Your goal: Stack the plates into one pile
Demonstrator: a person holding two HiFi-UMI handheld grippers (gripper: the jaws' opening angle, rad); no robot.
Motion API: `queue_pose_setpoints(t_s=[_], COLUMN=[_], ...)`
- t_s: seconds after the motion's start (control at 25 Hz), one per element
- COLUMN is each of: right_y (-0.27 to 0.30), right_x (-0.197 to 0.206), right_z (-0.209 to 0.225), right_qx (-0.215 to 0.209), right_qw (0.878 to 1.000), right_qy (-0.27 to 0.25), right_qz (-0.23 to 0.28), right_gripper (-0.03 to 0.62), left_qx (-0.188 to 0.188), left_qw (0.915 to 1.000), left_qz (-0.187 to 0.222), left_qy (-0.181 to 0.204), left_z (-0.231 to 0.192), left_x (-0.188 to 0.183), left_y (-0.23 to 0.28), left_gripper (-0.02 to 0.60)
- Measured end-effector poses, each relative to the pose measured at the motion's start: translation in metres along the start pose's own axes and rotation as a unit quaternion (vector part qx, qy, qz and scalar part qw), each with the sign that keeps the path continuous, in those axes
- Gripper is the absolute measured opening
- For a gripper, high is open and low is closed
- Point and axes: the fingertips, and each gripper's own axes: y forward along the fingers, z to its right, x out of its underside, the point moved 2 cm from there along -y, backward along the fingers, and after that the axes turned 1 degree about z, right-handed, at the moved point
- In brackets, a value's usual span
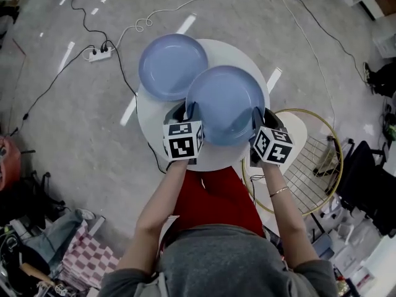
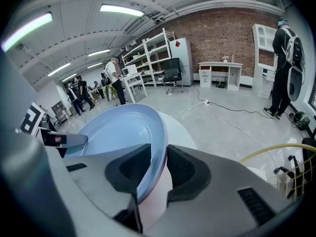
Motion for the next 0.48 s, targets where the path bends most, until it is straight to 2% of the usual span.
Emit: queue_pose_setpoints(t_s=[0.24, 0.48], right_y=[0.016, 0.048], right_x=[-0.032, -0.051], right_z=[-0.047, -0.100], right_qx=[-0.054, -0.098], right_qw=[0.998, 0.993], right_qy=[-0.020, -0.058], right_qz=[0.010, 0.009], right_gripper=[0.115, 0.115], left_qx=[-0.044, -0.087], left_qw=[0.9980, 0.9918], left_qz=[0.027, 0.049], left_qy=[-0.035, -0.080], left_z=[-0.041, -0.094], left_x=[-0.016, -0.025], left_y=[-0.021, -0.034], left_gripper=[0.101, 0.095])
